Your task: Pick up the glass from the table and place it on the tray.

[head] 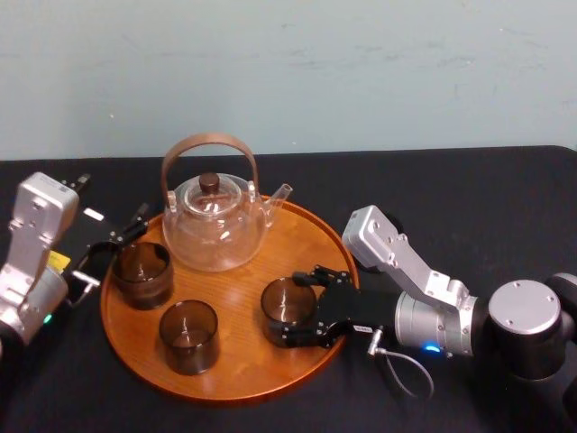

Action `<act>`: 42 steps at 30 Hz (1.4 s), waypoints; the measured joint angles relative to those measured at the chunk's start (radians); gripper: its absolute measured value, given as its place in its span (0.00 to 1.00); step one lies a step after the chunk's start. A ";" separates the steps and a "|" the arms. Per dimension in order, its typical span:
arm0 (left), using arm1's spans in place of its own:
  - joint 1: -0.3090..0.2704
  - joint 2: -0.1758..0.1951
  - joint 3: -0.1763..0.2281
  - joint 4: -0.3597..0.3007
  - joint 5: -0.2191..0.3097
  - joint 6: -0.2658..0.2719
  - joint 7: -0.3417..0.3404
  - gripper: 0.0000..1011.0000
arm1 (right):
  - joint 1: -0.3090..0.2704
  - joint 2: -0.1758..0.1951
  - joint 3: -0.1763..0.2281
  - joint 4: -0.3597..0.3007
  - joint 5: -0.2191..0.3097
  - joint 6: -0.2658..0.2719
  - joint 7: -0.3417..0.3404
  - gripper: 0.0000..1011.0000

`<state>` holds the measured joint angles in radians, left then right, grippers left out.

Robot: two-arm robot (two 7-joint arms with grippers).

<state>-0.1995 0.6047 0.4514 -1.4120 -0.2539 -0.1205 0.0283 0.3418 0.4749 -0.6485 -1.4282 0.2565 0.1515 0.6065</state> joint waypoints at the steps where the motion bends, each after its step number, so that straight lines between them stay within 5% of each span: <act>1: 0.000 0.000 0.000 0.000 0.000 0.000 0.000 0.99 | 0.000 0.000 0.000 0.000 0.000 0.000 0.000 0.89; 10: 0.000 0.000 0.000 0.000 0.000 0.000 0.000 0.99 | -0.001 0.001 0.000 0.001 -0.001 0.005 0.001 0.99; 33: 0.000 0.000 0.000 0.000 0.000 0.000 0.000 0.99 | 0.000 0.000 0.000 0.001 0.003 0.005 0.003 0.99; 42: 0.000 0.000 0.000 0.000 0.000 0.000 0.000 0.99 | -0.039 0.054 0.041 -0.053 0.056 0.012 0.025 0.99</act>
<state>-0.1995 0.6047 0.4514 -1.4119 -0.2539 -0.1205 0.0283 0.3031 0.5290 -0.6070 -1.4814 0.3128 0.1631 0.6316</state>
